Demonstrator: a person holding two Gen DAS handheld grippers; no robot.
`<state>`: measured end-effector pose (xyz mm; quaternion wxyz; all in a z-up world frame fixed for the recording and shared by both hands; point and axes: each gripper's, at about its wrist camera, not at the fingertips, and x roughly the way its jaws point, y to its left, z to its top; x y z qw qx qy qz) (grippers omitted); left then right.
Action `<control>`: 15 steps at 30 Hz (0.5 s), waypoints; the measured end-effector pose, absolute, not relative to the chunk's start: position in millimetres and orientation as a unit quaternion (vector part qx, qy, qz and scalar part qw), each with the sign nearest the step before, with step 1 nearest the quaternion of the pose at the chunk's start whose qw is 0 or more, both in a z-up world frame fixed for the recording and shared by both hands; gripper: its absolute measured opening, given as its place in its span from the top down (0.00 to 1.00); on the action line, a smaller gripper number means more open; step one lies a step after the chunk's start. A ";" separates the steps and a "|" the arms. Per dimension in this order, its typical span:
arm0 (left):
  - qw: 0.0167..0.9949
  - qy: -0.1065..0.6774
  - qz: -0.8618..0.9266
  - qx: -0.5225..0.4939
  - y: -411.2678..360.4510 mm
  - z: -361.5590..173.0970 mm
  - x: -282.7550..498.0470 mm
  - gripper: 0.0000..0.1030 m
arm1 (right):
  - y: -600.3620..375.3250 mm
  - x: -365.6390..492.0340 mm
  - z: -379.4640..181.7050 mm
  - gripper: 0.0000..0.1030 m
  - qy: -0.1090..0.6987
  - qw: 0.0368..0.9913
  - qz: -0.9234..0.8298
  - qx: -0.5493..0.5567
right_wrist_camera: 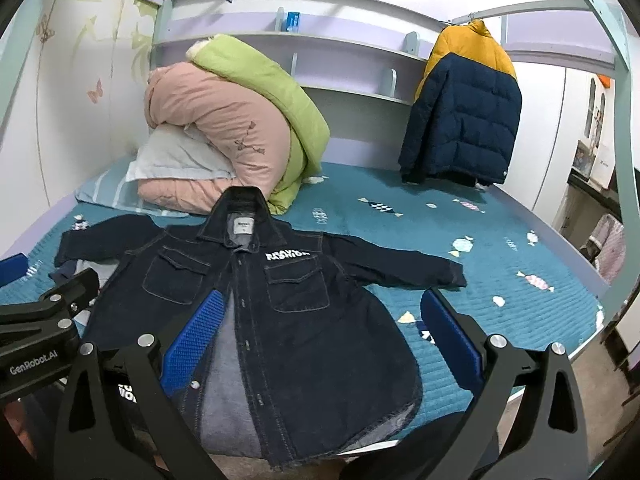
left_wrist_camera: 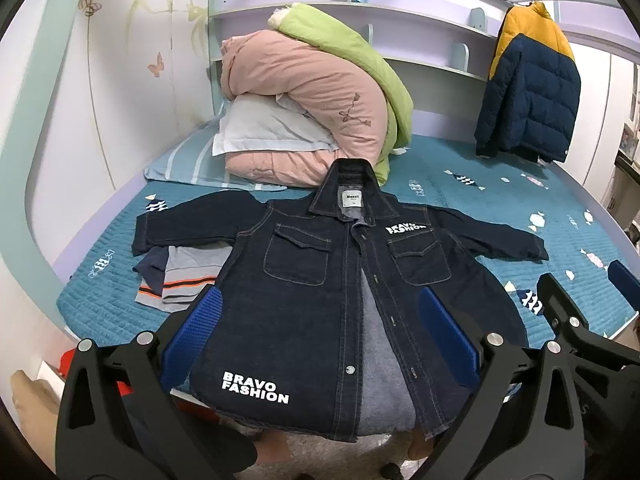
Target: Fold large clothes
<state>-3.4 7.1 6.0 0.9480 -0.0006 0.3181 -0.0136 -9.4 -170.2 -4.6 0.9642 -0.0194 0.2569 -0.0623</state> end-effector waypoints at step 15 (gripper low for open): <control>0.947 0.322 -0.011 -0.002 8.0 7.2 -4.1 0.05 | -168.0 -10.1 0.9 0.07 0.256 0.964 -0.073 -0.007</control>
